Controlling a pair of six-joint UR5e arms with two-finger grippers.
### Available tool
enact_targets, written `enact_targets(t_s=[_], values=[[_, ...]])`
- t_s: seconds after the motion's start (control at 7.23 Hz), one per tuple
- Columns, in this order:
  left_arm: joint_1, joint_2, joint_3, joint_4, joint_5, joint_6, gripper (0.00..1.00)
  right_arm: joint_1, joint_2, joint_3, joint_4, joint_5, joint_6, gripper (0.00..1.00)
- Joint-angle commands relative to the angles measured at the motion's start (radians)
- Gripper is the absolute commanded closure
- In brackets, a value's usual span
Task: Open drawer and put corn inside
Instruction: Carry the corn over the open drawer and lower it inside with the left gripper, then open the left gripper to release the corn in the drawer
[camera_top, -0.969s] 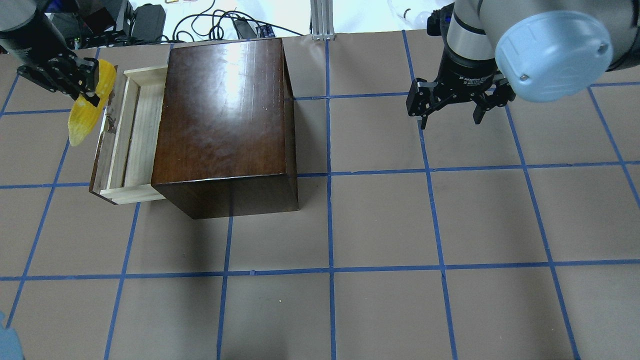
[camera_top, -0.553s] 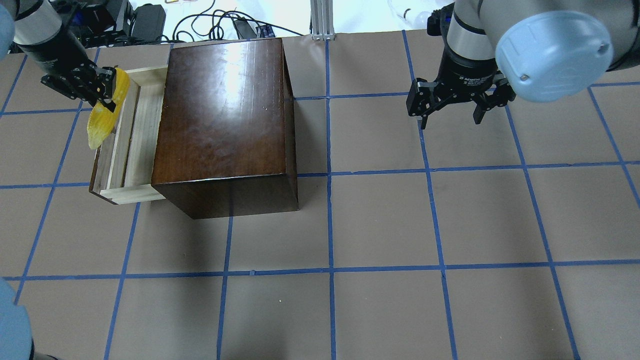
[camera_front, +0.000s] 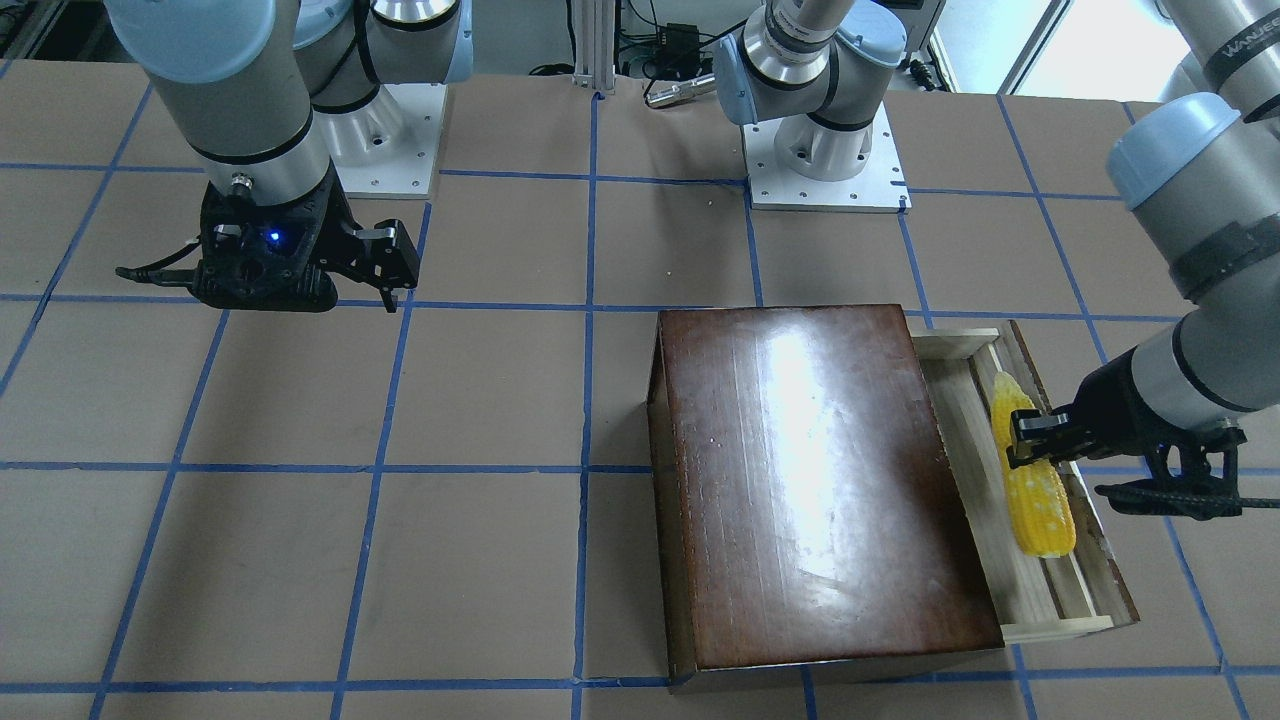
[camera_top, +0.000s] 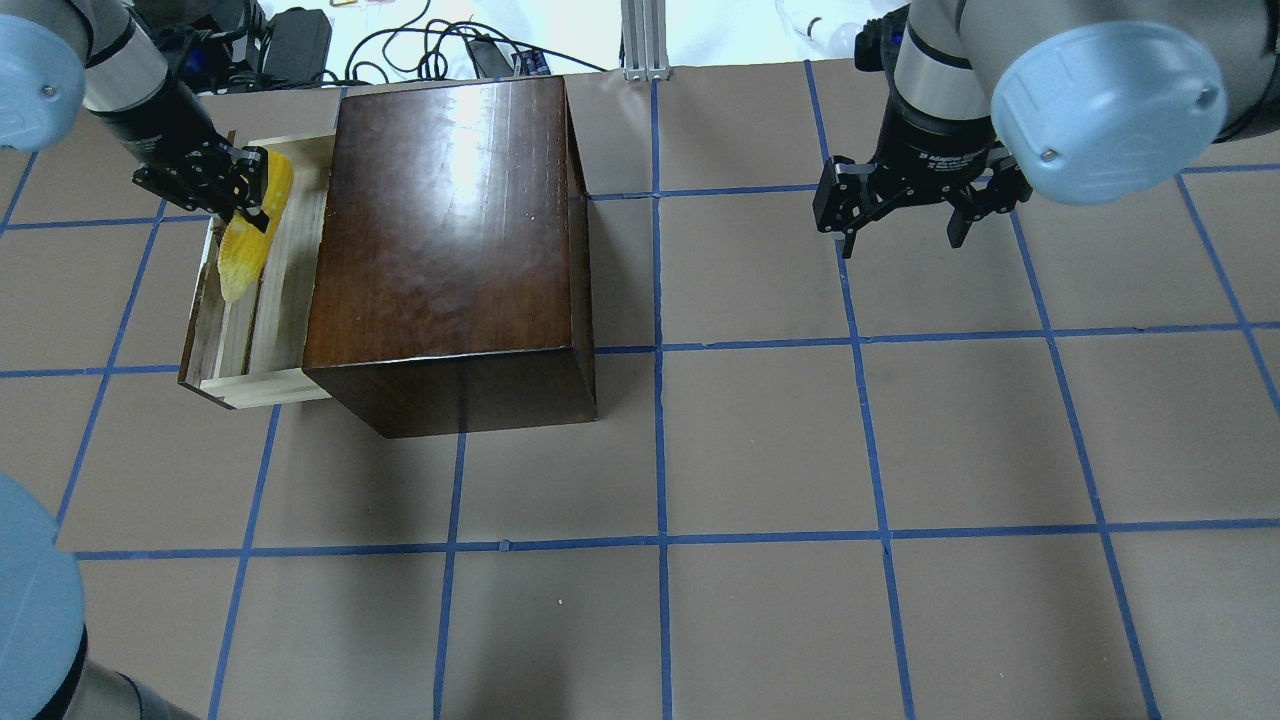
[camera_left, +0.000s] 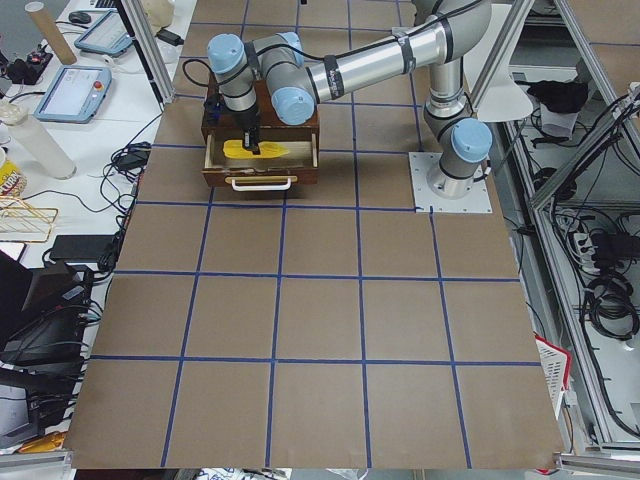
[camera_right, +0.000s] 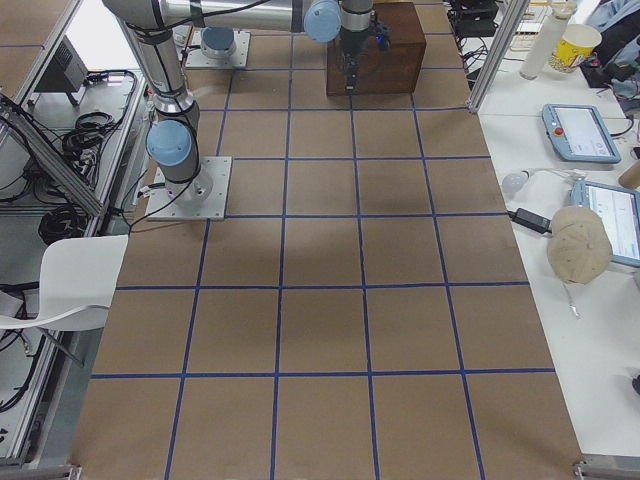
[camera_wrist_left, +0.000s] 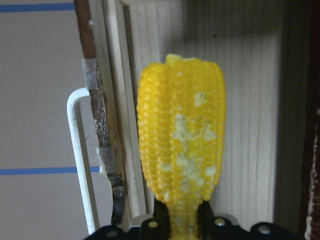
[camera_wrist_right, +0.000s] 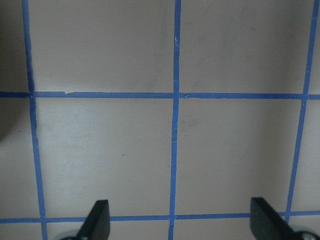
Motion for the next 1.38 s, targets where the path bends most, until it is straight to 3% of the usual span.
enact_targets(t_s=[0.0, 0.14, 0.28, 0.42, 0.69, 1.25], values=[[0.002, -0.007, -0.028, 0.001, 0.000, 0.014, 0.89, 0.000, 0.000, 0.000, 0.001, -0.001, 0.000, 0.00], [0.002, -0.012, -0.032, 0.001, -0.001, 0.012, 0.57, 0.000, 0.000, 0.000, 0.001, -0.001, 0.000, 0.00], [0.002, -0.020, -0.033, 0.001, -0.003, 0.012, 0.47, 0.000, 0.000, 0.000, 0.001, -0.001, 0.000, 0.00], [0.002, -0.029, -0.031, 0.000, 0.003, 0.005, 0.44, 0.000, 0.000, 0.000, 0.000, -0.001, 0.000, 0.00], [0.002, -0.027, -0.017, 0.000, 0.002, 0.002, 0.19, 0.000, 0.000, 0.000, 0.001, -0.001, 0.000, 0.00], [-0.003, 0.008, 0.016, -0.037, -0.004, -0.001, 0.00, 0.000, 0.000, 0.000, 0.000, -0.001, 0.000, 0.00]])
